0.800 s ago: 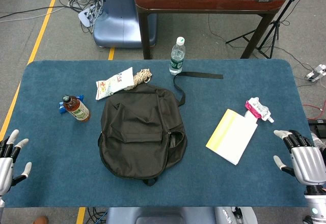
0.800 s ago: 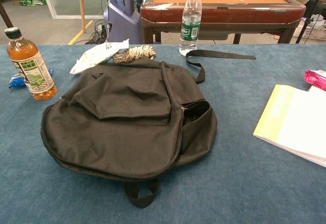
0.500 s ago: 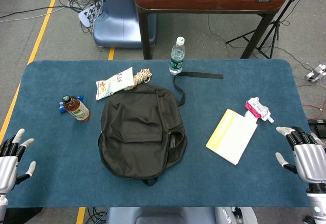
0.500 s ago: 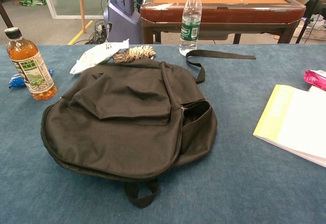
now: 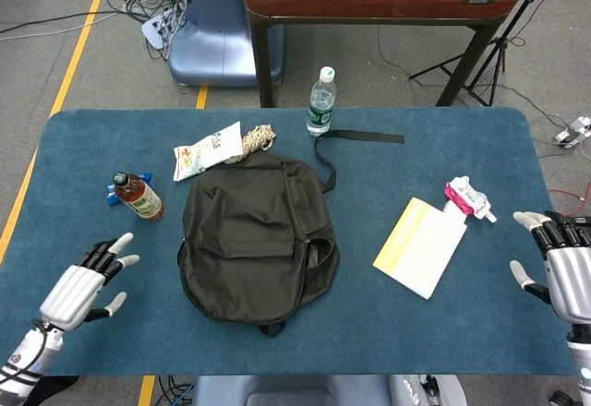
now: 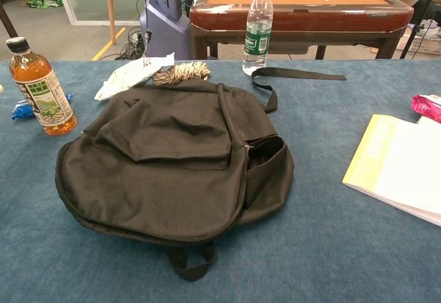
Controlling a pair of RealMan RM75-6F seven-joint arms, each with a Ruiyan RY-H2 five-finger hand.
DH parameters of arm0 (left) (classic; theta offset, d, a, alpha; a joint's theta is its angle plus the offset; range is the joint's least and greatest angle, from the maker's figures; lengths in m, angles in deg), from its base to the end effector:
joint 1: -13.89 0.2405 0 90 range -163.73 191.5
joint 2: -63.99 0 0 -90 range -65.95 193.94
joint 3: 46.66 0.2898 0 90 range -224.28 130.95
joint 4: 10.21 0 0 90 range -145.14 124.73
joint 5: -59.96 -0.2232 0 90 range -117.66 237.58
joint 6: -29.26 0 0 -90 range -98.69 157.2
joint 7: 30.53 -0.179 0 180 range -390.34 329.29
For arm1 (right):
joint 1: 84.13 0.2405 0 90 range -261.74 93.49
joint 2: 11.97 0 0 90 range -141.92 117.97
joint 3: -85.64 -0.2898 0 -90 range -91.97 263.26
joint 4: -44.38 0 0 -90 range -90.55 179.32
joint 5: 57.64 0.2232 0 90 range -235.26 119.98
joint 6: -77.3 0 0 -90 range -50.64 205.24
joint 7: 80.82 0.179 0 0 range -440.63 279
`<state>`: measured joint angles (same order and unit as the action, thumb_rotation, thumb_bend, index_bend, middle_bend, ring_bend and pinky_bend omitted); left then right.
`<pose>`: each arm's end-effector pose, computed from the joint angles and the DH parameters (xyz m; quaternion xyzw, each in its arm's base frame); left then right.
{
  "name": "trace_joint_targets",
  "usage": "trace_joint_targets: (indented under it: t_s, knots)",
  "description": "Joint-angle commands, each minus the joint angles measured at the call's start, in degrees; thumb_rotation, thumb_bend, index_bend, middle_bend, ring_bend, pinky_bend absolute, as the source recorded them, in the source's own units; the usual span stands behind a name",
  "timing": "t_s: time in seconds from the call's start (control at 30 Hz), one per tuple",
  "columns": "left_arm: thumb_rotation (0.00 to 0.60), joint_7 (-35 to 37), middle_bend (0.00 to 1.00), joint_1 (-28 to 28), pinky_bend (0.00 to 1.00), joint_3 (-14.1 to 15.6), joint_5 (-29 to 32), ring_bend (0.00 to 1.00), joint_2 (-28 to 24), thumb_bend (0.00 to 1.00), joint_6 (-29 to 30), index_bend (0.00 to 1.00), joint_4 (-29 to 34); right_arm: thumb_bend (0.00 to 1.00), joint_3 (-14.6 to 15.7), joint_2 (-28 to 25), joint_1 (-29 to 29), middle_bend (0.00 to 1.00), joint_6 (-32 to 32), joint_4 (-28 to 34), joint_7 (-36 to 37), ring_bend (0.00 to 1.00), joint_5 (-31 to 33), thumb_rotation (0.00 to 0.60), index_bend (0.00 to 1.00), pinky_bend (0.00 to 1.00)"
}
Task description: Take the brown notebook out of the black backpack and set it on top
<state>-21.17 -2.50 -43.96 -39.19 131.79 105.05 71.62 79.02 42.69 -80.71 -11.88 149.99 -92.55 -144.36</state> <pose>-0.3222 0.2600 0.0984 -0.7332 -0.3578 -0.3863 0.4303 -0.2968 -0.2210 0.2171 0.5955 -0.3089 0.3852 0.6337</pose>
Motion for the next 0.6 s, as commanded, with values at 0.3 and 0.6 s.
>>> trace_joint_targets:
  t_s: [0.3,0.6]
  knots:
    - [0.600,2.73,0.00,-7.36,0.05,2.13,-7.50,0.02,6.77,0.33,-3.61,0.18,-6.84,0.27,0.45,0.24,-0.39,0.26,-0.41,0.59,-0.93,0.17,-0.13,0.600,0.25,0.31]
    - [0.600,2.23,0.00,-10.60,0.05,2.26,-10.99,0.01,13.11,0.27,-1.15,0.09,-12.48,0.27,0.99,0.42,-1.17,0.26,-0.90,0.16,-0.29,0.17,0.10,0.600,0.25,0.31]
